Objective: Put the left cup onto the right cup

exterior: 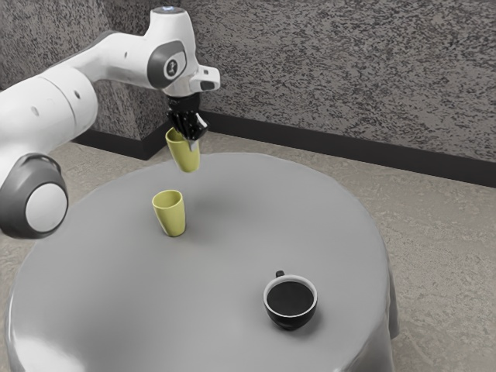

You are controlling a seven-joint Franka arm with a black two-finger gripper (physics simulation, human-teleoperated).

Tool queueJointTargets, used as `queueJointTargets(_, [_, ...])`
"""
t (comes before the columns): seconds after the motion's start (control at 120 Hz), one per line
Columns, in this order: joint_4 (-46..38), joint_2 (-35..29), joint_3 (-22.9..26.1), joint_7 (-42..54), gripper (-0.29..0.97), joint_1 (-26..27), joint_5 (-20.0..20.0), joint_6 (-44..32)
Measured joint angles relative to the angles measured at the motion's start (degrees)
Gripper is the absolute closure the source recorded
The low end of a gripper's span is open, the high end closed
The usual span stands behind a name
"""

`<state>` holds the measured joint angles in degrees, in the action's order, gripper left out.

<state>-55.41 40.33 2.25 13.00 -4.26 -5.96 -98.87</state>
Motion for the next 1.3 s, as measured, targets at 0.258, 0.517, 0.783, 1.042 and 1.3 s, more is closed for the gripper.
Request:
queueJointTargets(0.258, [-11.2,-7.48,-0.28,-0.58,0.78,0.89,1.18,-0.17])
queueJointTargets(0.517, [-16.3,-10.73,-0.78,-1.42,0.78,0.87,1.26,-0.25])
queueJointTargets(0.783, [-19.19,-11.73,-0.95,-2.58,0.78,0.83,0.72,-0.23])
queueJointTargets(1.042, [-21.34,-12.65,-1.89,-3.85,0.78,0.83,0.36,-0.2])
queueJointTargets(1.3, [-21.38,-12.2,-1.97,-4.72,0.78,0.68,0.18,-0.25])
